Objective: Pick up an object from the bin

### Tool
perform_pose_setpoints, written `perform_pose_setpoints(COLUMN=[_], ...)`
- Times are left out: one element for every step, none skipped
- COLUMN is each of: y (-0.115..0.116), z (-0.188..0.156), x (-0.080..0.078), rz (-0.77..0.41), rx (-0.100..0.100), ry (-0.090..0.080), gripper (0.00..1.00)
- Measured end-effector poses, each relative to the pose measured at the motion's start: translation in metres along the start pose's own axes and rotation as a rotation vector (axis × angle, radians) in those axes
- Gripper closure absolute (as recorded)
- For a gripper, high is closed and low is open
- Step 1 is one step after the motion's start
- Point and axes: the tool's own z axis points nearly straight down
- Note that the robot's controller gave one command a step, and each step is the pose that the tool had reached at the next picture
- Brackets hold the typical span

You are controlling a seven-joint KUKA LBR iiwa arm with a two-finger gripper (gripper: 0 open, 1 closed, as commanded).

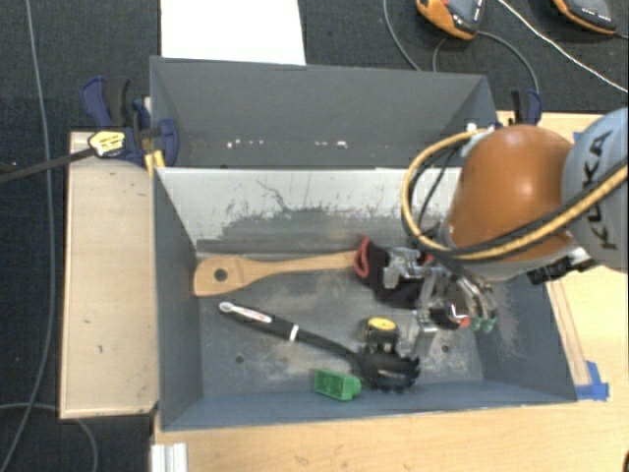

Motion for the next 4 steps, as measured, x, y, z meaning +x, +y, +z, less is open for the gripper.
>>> perform_pose_setpoints(y=[0.0,-0.043,-0.063,-0.049], z=[-0.004,0.129,0.136,0.144], x=[-0.002,0.005,-0.007,0.001], rz=[0.002,0.112,0.381,0.171], rx=[0.0,-0.002,-0.005,-0.003], ry=[-0.009,-0.013,-0.018,-0.014], gripper=[0.0,0.0,0.0,0.0])
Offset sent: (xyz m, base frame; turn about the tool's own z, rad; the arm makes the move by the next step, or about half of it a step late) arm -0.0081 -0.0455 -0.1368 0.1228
